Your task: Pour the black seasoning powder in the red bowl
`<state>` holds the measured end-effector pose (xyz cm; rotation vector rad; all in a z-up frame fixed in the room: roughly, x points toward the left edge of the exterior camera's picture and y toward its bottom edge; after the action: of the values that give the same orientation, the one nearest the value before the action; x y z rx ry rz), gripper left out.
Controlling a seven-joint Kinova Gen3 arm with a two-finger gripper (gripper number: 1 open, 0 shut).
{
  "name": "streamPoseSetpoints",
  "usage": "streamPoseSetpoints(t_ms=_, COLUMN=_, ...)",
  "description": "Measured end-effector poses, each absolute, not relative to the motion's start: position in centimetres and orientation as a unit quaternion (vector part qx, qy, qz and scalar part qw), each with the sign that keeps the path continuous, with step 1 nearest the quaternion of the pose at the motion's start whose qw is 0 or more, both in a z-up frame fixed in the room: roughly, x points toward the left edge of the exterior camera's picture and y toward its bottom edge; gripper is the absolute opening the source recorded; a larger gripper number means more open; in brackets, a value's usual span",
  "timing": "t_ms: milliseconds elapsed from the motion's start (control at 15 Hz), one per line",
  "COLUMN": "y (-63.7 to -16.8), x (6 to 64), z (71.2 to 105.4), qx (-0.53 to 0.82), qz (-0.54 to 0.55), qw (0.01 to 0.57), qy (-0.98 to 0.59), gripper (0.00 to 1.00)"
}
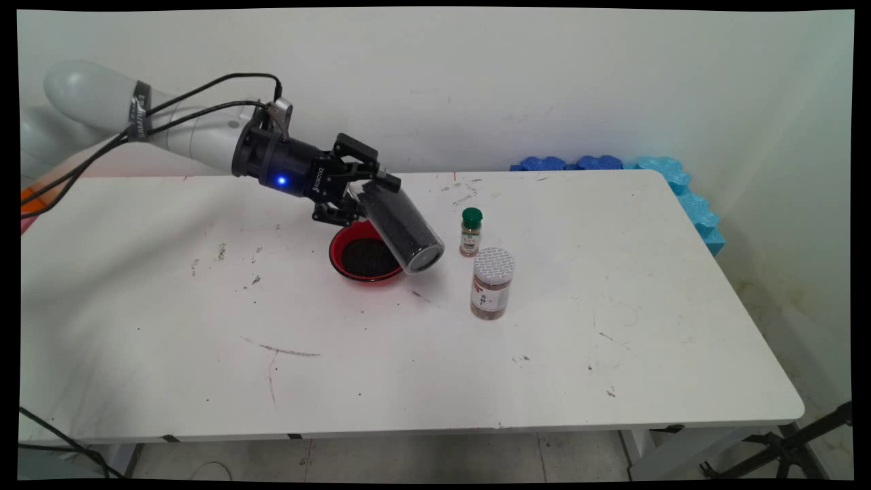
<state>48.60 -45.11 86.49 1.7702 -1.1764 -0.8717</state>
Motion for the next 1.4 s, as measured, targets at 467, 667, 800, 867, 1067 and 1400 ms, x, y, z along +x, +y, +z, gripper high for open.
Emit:
streamPoseSetpoints(t_ms=467, y=-44.7, x=48.4, z=88.0, qx=0.607, qz=-0.256, qw=0.458, qy=-0.597, gripper=0.0)
streamPoseSetpoints(t_ms=667, y=-44.3, x=48.1, z=88.6, qx=0.556, qz=-0.217, qw=0.477, qy=-0.645, gripper=0.0)
streamPoseSetpoints(t_ms=800, y=-44.2, x=48.0, z=89.0, qx=0.529, qz=-0.198, qw=0.485, qy=-0.668, gripper=0.0)
streamPoseSetpoints(t_ms=867, y=-44.0, x=48.0, z=89.1, qx=0.515, qz=-0.187, qw=0.488, qy=-0.679, gripper=0.0)
streamPoseSetpoints(t_ms=1067, y=-43.6, x=47.8, z=89.6, qx=0.462, qz=-0.151, qw=0.498, qy=-0.718, gripper=0.0)
streamPoseSetpoints(t_ms=1400, y=-42.6, x=47.5, z=90.7, qx=0.354, qz=-0.081, qw=0.507, qy=-0.782, gripper=0.0)
